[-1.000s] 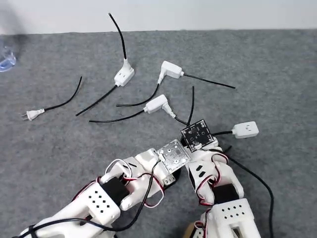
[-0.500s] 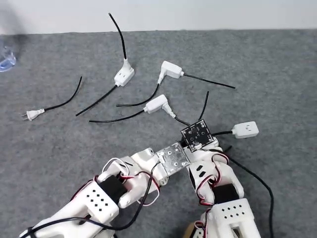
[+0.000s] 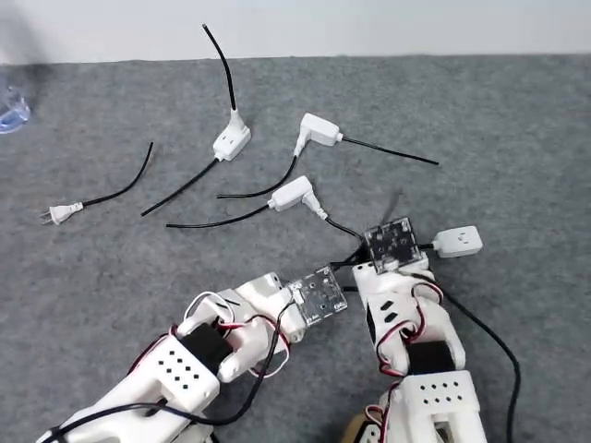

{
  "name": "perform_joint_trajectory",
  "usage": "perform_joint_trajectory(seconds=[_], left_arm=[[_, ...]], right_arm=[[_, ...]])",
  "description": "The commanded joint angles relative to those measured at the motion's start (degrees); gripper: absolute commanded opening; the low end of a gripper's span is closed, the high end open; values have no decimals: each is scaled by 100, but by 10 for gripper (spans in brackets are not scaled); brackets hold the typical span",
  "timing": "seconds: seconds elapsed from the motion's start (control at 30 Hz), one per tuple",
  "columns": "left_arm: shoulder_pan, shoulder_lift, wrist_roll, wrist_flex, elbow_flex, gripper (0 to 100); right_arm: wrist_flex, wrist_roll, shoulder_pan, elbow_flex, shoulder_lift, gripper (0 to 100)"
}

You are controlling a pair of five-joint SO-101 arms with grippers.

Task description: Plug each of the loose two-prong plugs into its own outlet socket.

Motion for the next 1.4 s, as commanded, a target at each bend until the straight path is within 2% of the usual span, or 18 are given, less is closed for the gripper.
perform_joint_trajectory(seconds=[0.0,0.07,0.17,0.3,0.37,0.47,0.53,0.6,0.73,0.9,1.13,1.23,1.37], left_arm=[[-396,-88,-105,-422,13,12],[-651,-88,-97,-466,-4,12],[-809,-88,0,-466,-31,12],[-809,-88,-9,-325,13,13],[-879,-88,-132,387,-57,15],[-1275,-88,-949,1670,-154,15],[-1635,-88,-1530,2215,-154,15],[-2048,-88,-1969,2418,-154,15],[-3051,-26,-3314,2497,-233,15],[-3771,-26,-3719,2470,-224,15],[-3859,-62,-3974,1644,629,15],[-3824,-26,-3965,1855,523,17],[-3692,-26,-3965,2004,523,121]], right_arm=[[1138,-369,-215,-967,-66,180],[1508,-229,-233,-1204,-66,183],[1534,-132,-268,-1169,-66,158],[875,-53,-127,-651,-13,151],[75,308,-31,-53,-13,151],[-866,800,-48,536,-13,151],[-945,791,-57,589,-13,151],[-945,791,-57,589,-13,151],[-945,791,-57,607,-13,151],[-945,800,-57,624,-13,151],[-945,826,-224,651,-4,151],[-945,835,-215,651,-4,151],[-945,835,-215,651,-4,151]])
